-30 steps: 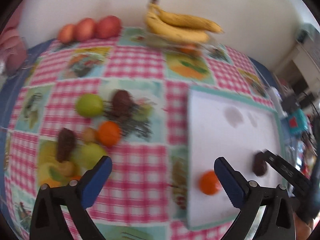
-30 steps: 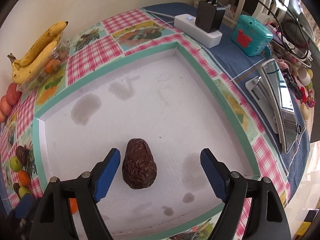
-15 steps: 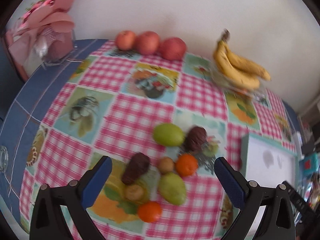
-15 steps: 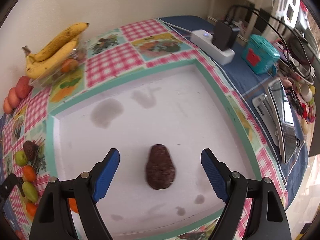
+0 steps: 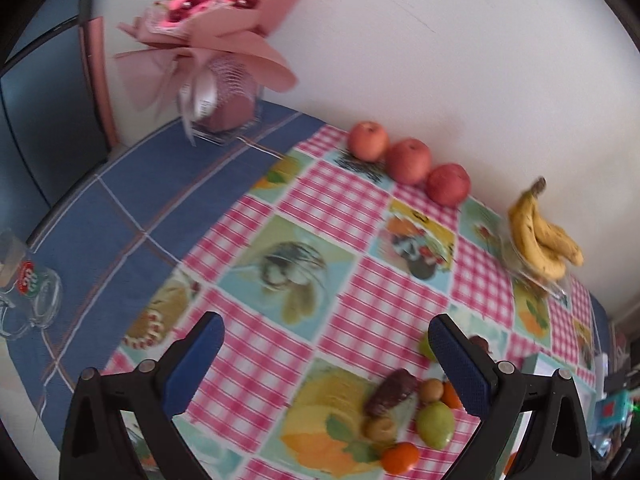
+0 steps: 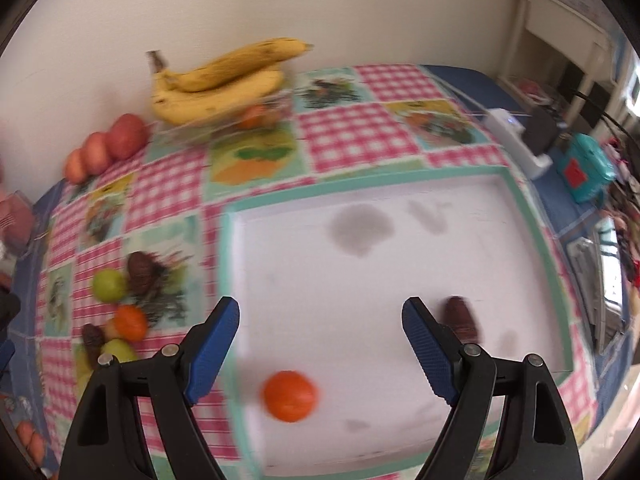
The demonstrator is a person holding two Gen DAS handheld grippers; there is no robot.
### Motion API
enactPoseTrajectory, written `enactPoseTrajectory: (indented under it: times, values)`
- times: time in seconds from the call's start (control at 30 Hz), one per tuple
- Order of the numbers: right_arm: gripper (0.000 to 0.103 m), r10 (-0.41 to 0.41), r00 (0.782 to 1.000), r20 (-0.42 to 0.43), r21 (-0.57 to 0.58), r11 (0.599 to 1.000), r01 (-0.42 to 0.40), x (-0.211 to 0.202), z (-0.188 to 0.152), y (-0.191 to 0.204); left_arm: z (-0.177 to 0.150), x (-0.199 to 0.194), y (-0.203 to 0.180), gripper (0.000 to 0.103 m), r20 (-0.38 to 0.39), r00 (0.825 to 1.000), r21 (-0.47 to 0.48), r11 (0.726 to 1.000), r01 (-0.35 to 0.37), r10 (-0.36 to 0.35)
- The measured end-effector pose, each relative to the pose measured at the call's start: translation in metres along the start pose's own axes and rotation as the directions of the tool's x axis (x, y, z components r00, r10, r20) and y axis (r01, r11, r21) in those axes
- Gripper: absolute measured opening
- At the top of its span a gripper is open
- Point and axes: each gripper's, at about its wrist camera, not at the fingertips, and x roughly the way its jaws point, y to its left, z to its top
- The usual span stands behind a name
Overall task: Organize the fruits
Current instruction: 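Move both tools back toward the fruit cluster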
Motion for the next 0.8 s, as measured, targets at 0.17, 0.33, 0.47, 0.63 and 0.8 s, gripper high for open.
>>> enactPoseTrajectory:
  times: [0.17,0.33,0.47,0.63,0.8]
  values:
    - [0.084,0.042,0.999,-0.003,-0.089,0.995,-0.042,-0.001,-0.004,0.039,0.007,-0.009,0.016,0.103,0.026,0.999,-0.01,1.0,-0.024,0.024]
    - [0.084,0.133,0.991,-0.016,-0.136,0.982,-0.134,-0.004,-0.008,0.072,0.01,-0.01,0.022,0.103,0.014,1.0,-0.021,1.0,-0.022,0.023]
    - [0.084,0.149,0.989,-0.014,-0.193,0.97,-0.149,-0.01,-0.012,0.098,0.008,-0.003,0.022,0.103,-0.024,1.0,-0.038,0.999,0.005,-0.005]
    - [0.084,0.175,0.984,-0.032,-0.255,0.951,-0.178,-0.005,-0.02,0.121,0.002,0.015,0.018,0.103,-0.071,0.997,-0.029,1.0,-0.004,0.002]
    - [0.084,0.161,0.984,-0.072,-0.286,0.942,-0.175,0.012,-0.03,0.131,-0.008,0.042,0.014,0.103,-0.146,0.989,-0.026,1.0,-0.015,0.011]
